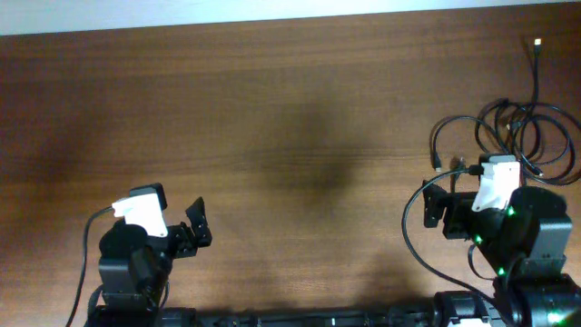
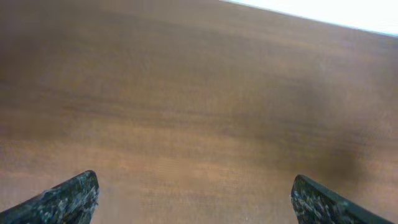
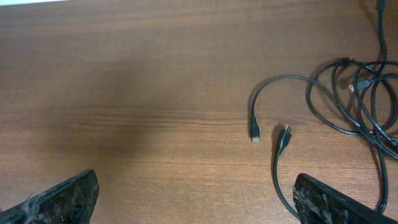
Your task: Untangle cables
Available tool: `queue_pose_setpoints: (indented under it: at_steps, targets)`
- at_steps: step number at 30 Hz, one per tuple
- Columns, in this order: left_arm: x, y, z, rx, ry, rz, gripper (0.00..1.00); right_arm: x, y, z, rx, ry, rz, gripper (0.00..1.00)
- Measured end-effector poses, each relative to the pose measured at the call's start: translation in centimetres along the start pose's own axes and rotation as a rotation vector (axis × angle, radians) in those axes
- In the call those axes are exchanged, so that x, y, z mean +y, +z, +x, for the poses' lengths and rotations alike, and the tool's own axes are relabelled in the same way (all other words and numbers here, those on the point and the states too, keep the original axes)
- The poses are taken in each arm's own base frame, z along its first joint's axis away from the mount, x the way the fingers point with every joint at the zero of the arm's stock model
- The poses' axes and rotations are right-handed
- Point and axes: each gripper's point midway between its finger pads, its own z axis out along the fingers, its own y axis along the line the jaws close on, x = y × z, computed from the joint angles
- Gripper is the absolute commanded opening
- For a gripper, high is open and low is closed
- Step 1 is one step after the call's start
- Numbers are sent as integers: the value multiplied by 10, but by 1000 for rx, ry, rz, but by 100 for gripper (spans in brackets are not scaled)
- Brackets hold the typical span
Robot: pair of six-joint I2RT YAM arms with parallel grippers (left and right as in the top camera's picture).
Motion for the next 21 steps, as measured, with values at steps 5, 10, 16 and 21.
queue_pose_setpoints:
  at_steps: [5, 10, 16, 21]
  targets:
    - [0, 0, 1, 5, 0, -2, 99, -1, 2, 1, 8, 1, 6, 99]
    - [1, 0, 2, 8, 0, -3, 99, -1, 2, 2, 8, 1, 6, 99]
    - [1, 0, 3, 10, 0, -3, 99, -1, 2, 2, 8, 1, 6, 99]
    - [1, 0, 3, 13, 0, -3, 99, -1, -4, 4, -2, -1, 6, 99]
